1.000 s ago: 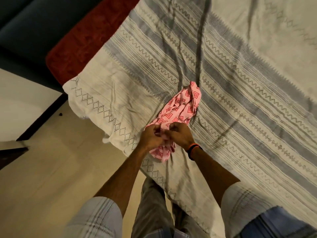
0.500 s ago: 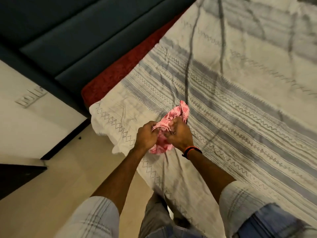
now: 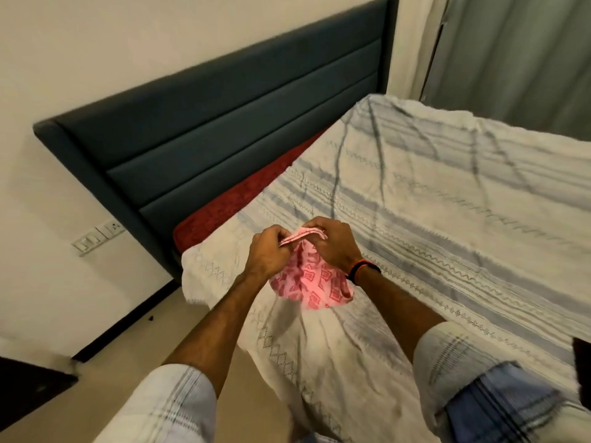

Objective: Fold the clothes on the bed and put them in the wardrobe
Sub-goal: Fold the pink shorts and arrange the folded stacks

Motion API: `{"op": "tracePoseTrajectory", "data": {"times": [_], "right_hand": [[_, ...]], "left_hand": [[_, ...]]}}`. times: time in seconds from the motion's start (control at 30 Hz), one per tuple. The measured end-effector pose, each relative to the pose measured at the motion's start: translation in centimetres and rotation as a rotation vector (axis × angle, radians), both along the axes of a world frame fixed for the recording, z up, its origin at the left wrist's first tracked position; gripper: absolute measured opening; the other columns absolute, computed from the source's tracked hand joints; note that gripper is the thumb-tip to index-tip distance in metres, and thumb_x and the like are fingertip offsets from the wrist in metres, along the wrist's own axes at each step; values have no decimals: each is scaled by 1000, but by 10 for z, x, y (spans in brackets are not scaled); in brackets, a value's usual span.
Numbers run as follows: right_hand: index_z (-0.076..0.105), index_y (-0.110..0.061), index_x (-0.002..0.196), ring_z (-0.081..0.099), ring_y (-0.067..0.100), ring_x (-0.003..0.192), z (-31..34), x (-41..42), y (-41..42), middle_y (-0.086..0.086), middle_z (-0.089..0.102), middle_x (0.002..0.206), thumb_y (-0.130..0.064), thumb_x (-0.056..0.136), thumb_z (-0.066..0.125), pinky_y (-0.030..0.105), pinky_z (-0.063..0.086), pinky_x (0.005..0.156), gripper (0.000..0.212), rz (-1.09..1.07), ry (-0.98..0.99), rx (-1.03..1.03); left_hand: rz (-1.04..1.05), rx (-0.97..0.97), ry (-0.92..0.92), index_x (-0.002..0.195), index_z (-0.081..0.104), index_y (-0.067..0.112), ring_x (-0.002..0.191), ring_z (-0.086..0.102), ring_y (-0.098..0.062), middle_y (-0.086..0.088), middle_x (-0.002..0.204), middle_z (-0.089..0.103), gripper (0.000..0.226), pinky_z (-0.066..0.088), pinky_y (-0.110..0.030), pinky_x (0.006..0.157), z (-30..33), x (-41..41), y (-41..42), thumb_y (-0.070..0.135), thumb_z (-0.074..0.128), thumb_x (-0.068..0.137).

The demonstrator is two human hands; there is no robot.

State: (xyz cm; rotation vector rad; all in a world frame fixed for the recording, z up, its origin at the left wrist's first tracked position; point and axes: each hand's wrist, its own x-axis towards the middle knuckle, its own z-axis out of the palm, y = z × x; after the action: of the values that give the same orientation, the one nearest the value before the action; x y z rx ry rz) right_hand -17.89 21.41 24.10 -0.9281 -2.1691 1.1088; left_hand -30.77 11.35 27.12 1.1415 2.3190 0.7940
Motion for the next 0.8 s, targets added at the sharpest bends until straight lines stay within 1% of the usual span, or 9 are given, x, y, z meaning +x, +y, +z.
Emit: {"op": "tracePoseTrajectory", "data": {"times": [0.03,0.1,0.17,0.27,0.37,0.47,0.63,0.7,0.8], "right_hand": [[75,-18,97,64,5,82,29,10,-9,-5,74,92,-15,87,68,9,45,73,13,7,2,72],[76,-21,95,66,10,84,35,12,2,-6,75,91,-23,87,69,23,51,75,11,24,-32,80],[76,-25,92,66,12,82,65,26,-4,-7,74,87,-32,85,71,30,50,74,11,17,-102,129],[74,-24,86,62,10,75,97,45,-1,-9,70,78,-38,81,76,28,45,68,15,19,-151,183],[75,-19,88,62,11,76,125,70,-10,-4,71,80,-31,82,76,25,45,66,13,-22,-219,239],[76,-19,89,64,12,78,145,99,-20,-1,72,82,-20,82,75,19,42,62,7,-77,-253,257],[77,-12,88,64,17,80,186,166,-36,4,74,85,-21,84,69,28,46,72,12,-213,-304,325],[77,-13,89,63,17,79,204,201,-42,4,74,84,-19,84,68,27,44,71,12,-295,-295,353],[77,-13,90,63,19,78,221,240,-41,4,72,82,-17,84,69,24,42,69,10,-351,-299,357]], "left_hand": [[-18,58,26,94,65,18,83,64,-15,5,87,66,5,46,-23,69,22,6,-10,18,67,89],[-17,85,48,92,67,18,83,66,-16,3,86,68,4,47,-23,69,26,6,-4,16,66,89],[-29,176,67,91,69,17,82,65,-16,2,87,70,4,47,-23,71,54,8,-14,16,66,88],[-67,236,85,92,71,16,79,64,-11,3,86,70,5,44,-18,67,86,12,-17,19,69,88],[-100,273,101,89,70,17,77,63,-10,6,83,68,3,42,-13,62,107,19,-24,20,69,89],[-143,307,109,86,69,19,79,65,-12,6,83,69,3,50,-21,68,125,31,-31,21,70,88],[-227,346,115,85,71,17,78,65,-12,5,80,69,7,50,-23,67,162,76,-31,24,72,87],[-257,390,115,85,72,16,77,64,-13,5,79,68,9,52,-26,70,182,101,-27,25,74,85],[-280,405,113,83,72,17,70,62,-6,9,73,66,14,48,-20,61,202,124,-27,28,79,81]]}}
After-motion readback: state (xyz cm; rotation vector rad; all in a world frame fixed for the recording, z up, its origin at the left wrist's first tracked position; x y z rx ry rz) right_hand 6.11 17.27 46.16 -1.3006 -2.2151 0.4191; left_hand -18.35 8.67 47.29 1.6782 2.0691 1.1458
